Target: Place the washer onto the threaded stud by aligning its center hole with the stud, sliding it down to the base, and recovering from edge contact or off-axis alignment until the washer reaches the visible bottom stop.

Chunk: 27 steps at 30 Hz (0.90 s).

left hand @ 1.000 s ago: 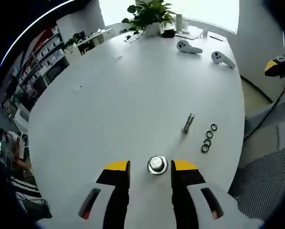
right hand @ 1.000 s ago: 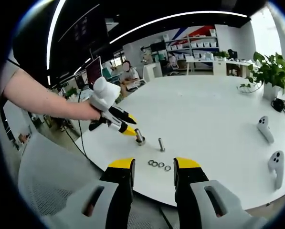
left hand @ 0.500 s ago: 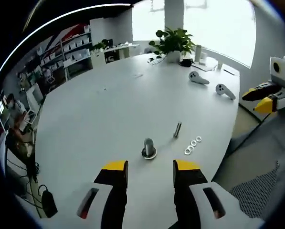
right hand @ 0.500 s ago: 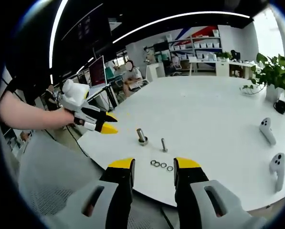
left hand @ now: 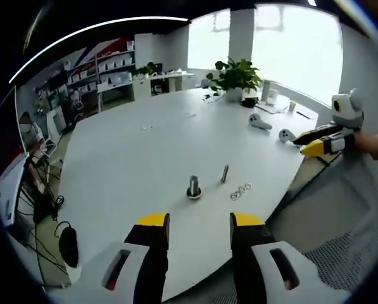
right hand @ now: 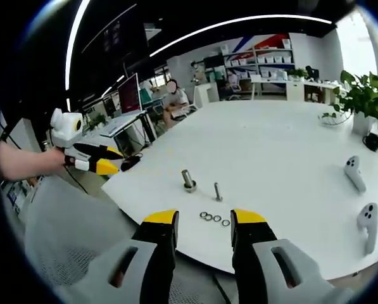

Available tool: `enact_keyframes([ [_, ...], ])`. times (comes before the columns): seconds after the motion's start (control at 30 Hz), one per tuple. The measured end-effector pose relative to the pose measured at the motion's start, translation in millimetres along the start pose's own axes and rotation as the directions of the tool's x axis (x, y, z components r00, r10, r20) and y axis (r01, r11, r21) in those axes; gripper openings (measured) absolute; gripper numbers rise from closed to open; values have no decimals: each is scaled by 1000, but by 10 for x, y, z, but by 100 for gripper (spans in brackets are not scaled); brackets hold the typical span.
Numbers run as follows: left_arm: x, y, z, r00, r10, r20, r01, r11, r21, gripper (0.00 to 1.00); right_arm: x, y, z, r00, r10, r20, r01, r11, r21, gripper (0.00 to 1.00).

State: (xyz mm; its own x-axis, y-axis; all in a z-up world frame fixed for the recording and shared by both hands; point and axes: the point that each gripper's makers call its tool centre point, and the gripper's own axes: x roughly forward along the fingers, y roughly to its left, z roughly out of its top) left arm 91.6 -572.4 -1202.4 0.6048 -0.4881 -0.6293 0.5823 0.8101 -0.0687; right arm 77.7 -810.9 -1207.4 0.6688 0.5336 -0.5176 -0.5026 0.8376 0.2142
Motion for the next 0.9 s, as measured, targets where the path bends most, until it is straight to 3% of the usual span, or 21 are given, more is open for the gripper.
enact_keyframes([
  [0.07,-82,-70,52,1000,-21,-18,21,1000,15,40,0,-21,-23,1000,-9,-13,9,1000,-2,35],
  [0.13,-157,-83,166,1000,-17,19,15,995,103,38,-3,-40,-24,1000,-19,-11,19,1000,8,35],
  [0.23,-173,-179,176,997,-65,49,63,997,35,38,9,-41,-37,1000,-19,-24,20,1000,5,35],
  [0.33,-196,-182,118,997,-58,48,56,998,28,38,23,-30,-58,999,-16,-40,16,1000,-7,35],
  [0.47,-273,-254,94,993,-78,90,78,997,0,38,5,-59,-57,999,-36,-38,36,999,-2,35],
  [0.53,-322,-289,48,993,-82,89,81,997,17,38,-2,-76,-50,998,-46,-34,47,999,5,36],
  [0.7,-411,-317,0,987,-98,128,92,995,48,36,11,-121,-144,992,-82,-94,80,996,-28,36],
  [0.9,-426,-400,-60,971,-176,160,166,983,74,35,-6,-181,-219,985,-111,-134,109,994,-18,37],
])
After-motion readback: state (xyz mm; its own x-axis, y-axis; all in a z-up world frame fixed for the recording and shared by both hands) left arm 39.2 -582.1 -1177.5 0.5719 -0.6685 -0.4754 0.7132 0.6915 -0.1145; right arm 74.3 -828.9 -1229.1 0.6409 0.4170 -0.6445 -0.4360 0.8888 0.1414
